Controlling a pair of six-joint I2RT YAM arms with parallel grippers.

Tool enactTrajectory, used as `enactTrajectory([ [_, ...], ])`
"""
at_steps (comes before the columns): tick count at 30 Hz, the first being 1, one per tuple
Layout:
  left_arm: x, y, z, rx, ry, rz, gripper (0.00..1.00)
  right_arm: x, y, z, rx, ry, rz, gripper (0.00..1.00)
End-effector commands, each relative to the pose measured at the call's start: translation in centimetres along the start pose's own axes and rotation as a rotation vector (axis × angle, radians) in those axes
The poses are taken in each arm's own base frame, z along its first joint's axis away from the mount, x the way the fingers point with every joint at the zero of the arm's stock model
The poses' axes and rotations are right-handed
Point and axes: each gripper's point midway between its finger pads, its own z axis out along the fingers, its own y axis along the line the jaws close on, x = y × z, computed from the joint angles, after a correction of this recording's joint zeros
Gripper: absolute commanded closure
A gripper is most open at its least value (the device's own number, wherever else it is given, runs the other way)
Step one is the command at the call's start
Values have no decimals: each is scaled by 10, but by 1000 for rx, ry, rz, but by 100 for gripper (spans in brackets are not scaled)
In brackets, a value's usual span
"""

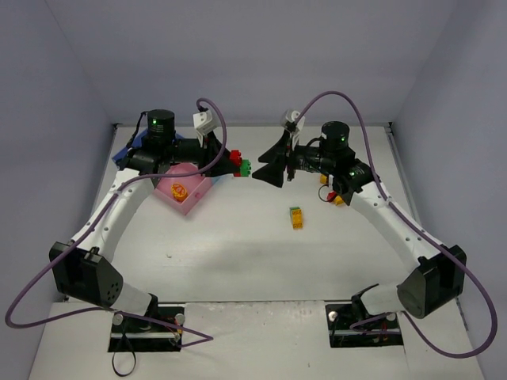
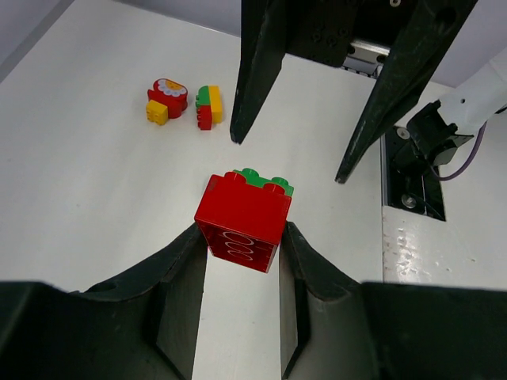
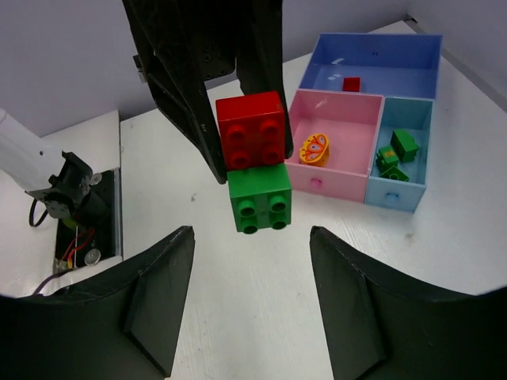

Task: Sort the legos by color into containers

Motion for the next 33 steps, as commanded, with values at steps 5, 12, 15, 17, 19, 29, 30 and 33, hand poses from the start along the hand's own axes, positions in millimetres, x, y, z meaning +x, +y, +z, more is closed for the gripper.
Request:
enactTrajectory([
  [5, -32, -19, -2, 50, -80, 82, 100, -24, 11, 21, -27, -45, -130, 43],
  [12, -29, -27, -2, 76, -76, 67, 100, -27, 1, 26, 29, -51, -153, 48],
  [15, -25, -28, -3, 82, -72, 55, 100, -29, 1, 27, 25, -53, -155, 52],
  [17, -23, -29, -2, 89, -70, 52, 100, -28, 2, 30, 12, -50, -153, 55],
  [19, -23, -30, -2, 92, -70, 53, 100, -27, 4, 31, 1, -46, -148, 57],
  [29, -29, -26, -1, 91, -79, 77, 100, -16, 13, 36, -62, -25, -118, 61],
  [30, -29, -25, -1, 89, -78, 75, 100, -15, 13, 36, -61, -23, -116, 70],
  [33, -26, -24, -1, 90, -75, 70, 100, -14, 12, 35, -52, -22, -115, 94],
])
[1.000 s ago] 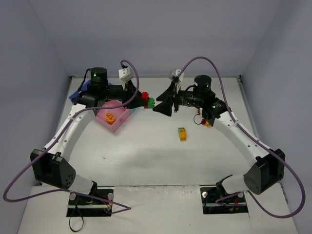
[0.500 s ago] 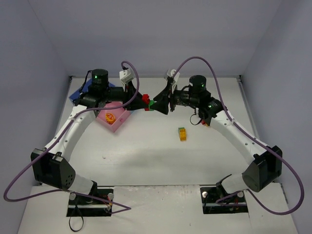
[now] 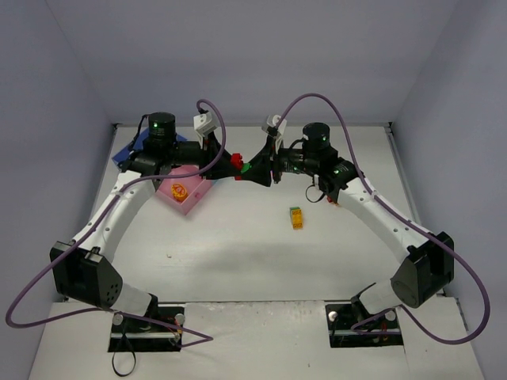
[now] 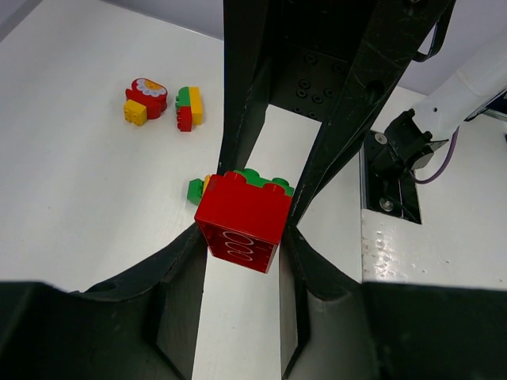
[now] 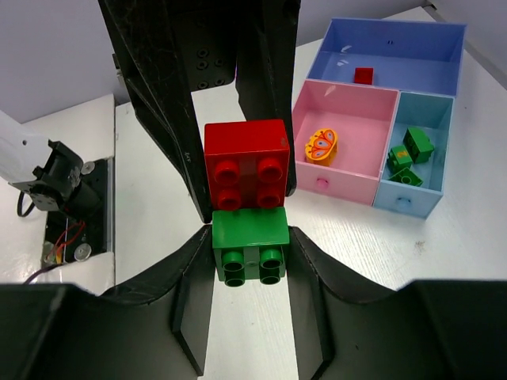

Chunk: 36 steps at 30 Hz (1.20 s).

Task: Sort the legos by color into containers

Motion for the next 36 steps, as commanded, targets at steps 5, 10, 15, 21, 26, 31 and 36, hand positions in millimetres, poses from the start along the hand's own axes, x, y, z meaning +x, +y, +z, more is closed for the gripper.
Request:
enactTrajectory([
  [5, -17, -12, -7, 49, -41, 115, 100, -24, 1, -12, 14, -63, -81, 100],
  [10, -1, 4, -16, 27, -29, 71, 100, 1, -20, -46, 94, -41, -12, 100],
  [15, 13, 20, -24, -7, -9, 34, 100, 6, -27, -77, 196, -55, 20, 100],
  [21, 10, 92, -69, -319, -40, -63, 100, 26, -27, -86, 265, -29, 75, 100],
  [26, 24, 206, -178, -1026, -78, -258, 100, 32, -26, -88, 282, -19, 85, 100],
  [31, 47, 254, -246, -1365, -87, -355, 89, 35, -28, -87, 294, -17, 121, 100],
  [36, 75, 294, -274, -1486, -38, -418, 77, 40, -25, -86, 289, -7, 129, 100],
])
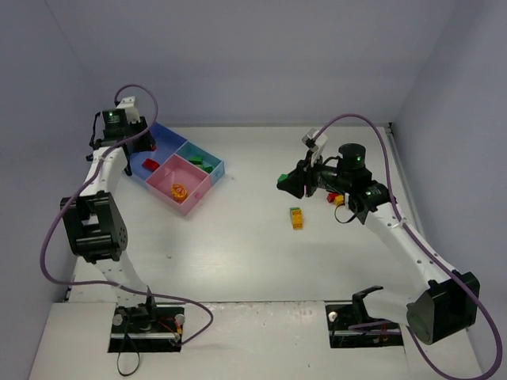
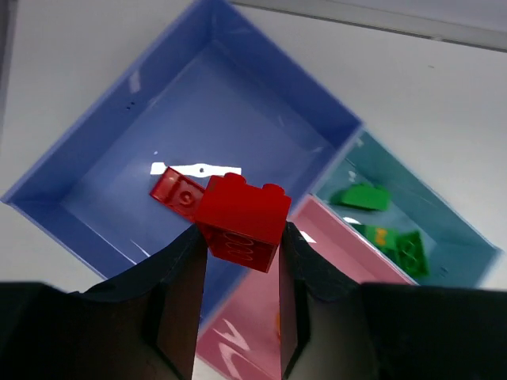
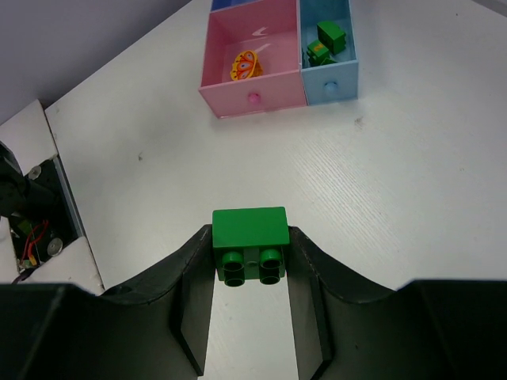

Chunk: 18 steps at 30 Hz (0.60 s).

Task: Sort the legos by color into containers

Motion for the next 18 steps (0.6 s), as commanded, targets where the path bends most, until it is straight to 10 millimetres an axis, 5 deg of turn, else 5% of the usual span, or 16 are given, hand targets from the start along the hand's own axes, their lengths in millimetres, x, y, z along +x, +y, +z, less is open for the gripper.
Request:
enactTrajectory([
  [1, -40, 24, 5, -135, -101, -19, 73, -15, 6, -2, -5, -51, -37, 100],
  [5, -25, 34, 31, -161, -25, -29, 53, -14, 5, -1, -5, -47, -33, 100],
  [9, -29, 30, 31, -140, -18, -61, 41, -11, 6, 1, -18, -38, -36, 100],
  [13, -37, -7, 7, -14, -33, -122, 26, -9, 9, 5, -38, -27, -53, 100],
  [16, -56, -59, -38, 138, -49, -149, 25, -9, 12, 10, -20, -27, -168, 100],
  [18, -51, -109, -61, 300, -7, -136, 24, -13, 13, 15, -1, -31, -257, 100],
])
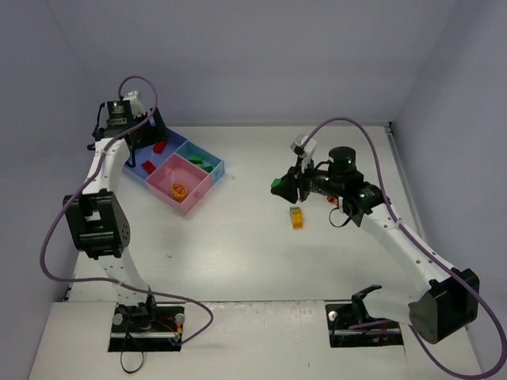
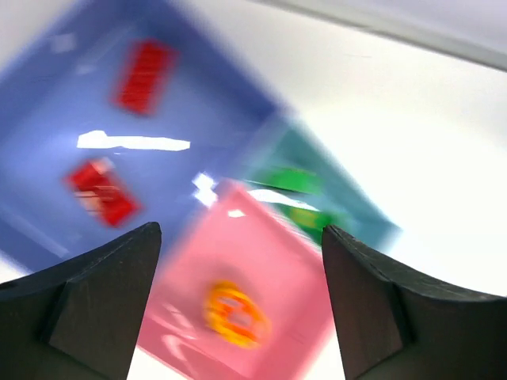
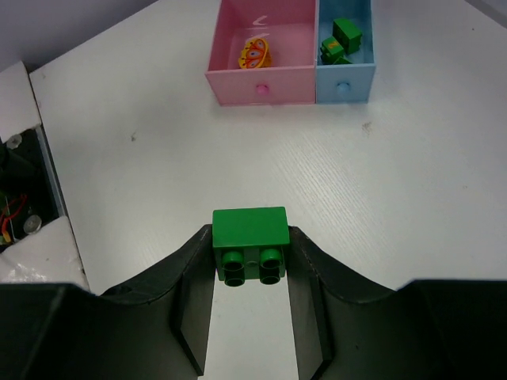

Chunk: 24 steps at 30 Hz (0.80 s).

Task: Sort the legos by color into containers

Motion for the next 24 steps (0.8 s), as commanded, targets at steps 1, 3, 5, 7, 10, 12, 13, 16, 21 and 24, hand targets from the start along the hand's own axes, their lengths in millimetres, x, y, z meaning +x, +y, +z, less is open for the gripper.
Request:
enactTrajectory([
  [1, -29, -122, -96, 379, -74, 37, 24, -25, -1, 6, 26, -61, -202, 100],
  [3, -10, -175, -122, 552, -25, 55, 24, -36, -4, 8, 29, -77, -262, 100],
  [5, 19, -217, -143, 711, 74, 41, 24, -49, -4, 9, 20, -104, -317, 98],
  [7, 43, -246, -165, 848, 172, 20, 23, -56, -3, 10, 15, -122, -355, 96],
  [10, 76, -283, -192, 972, 298, 46, 23, -67, 1, 12, -2, -144, -418, 95],
  [12, 97, -299, -207, 1011, 357, 83, 23, -73, 7, 12, -24, -159, -440, 95],
  [13, 102, -301, -209, 1013, 361, 107, 23, -74, 8, 12, -28, -161, -444, 95],
  [16, 118, -309, -215, 999, 379, 149, 23, -79, 16, 15, -50, -171, -461, 94],
  [21, 134, -319, -217, 992, 396, 190, 24, -82, 29, 16, -96, -183, -477, 93],
  [24, 140, -323, -220, 1002, 411, 203, 24, -81, 34, 17, -108, -183, -477, 93],
])
